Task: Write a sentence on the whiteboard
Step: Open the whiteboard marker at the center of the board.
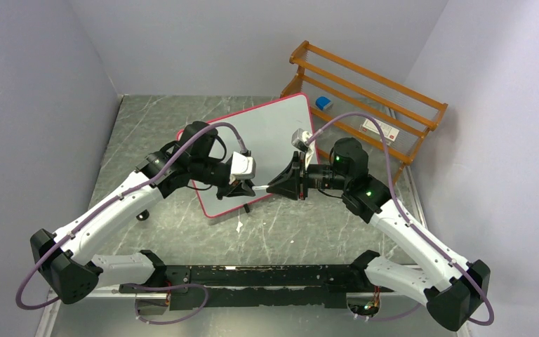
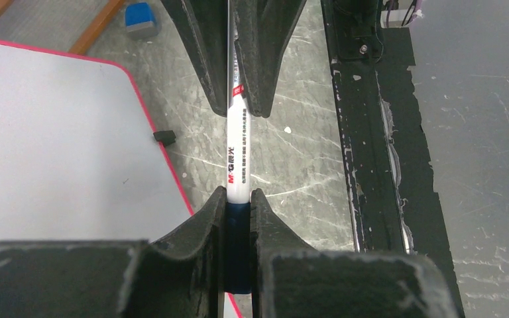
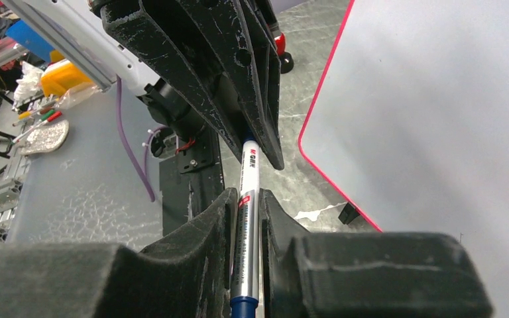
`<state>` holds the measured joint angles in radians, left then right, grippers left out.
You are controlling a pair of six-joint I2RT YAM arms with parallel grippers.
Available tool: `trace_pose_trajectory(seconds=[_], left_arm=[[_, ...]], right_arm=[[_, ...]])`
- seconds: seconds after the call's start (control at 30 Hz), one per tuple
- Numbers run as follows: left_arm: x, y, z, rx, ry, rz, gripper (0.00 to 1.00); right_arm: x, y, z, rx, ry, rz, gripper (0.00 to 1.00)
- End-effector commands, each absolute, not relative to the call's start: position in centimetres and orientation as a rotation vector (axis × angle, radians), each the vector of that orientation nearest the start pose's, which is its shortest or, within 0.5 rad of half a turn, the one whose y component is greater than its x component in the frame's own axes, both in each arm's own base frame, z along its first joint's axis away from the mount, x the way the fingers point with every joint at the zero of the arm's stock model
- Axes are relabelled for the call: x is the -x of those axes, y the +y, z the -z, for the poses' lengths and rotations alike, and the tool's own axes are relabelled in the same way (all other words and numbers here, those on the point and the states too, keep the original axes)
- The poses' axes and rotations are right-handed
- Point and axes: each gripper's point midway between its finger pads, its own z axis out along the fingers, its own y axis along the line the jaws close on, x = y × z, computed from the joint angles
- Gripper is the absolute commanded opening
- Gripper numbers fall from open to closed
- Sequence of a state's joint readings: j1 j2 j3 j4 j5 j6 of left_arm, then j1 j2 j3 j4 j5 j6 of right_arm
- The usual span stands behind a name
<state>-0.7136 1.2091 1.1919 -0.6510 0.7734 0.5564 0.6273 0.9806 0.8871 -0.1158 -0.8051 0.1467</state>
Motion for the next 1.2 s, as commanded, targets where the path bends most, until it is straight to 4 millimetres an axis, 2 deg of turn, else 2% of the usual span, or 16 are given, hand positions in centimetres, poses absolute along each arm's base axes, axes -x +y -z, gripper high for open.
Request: trace_pose_trajectory(seconds=[0.0, 0.17, 0.2, 0.53, 0.8, 0.9, 1.03, 1.17], left_arm=[[-17.3, -29.0, -25.8, -1.589, 1.446, 0.96, 0.05], [-17.4, -28.8, -25.8, -1.586, 1.458, 0.947, 0.05], [-17.4, -28.8, -25.8, -1.585, 1.461, 0.945, 0.05], [-19.2, -27.2, -25.0, -1.561, 1.561, 0.898, 0.05], [-19.7, -26.1, -24.5, -1.527, 1.583, 0.882, 0.05], [-20.2, -25.6, -24.3, -1.507, 1.603, 0.856, 0.05], [-20.5, -25.7, -24.6, -1.456, 1.616, 0.855, 0.05], [-21.1, -25.7, -23.8, -1.366, 1.678, 0.844, 0.05]], right_arm=[[-16.2, 28.2, -30.6, 1.034, 1.51, -1.282, 0.2], [-16.3, 28.1, -30.2, 1.042, 1.532, -1.262, 0.01], [-16.4, 28.0, -30.2, 1.04, 1.534, -1.252, 0.0], [-16.1, 26.6, -30.5, 1.084, 1.534, -1.178, 0.0], [-15.6, 25.0, -32.5, 1.029, 1.488, -1.154, 0.0], [-15.7, 24.5, -32.6, 1.026, 1.504, -1.127, 0.0], [-16.6, 23.4, -32.5, 0.955, 1.54, -1.032, 0.0], [-19.0, 21.2, -32.7, 0.771, 1.562, -0.857, 0.0]])
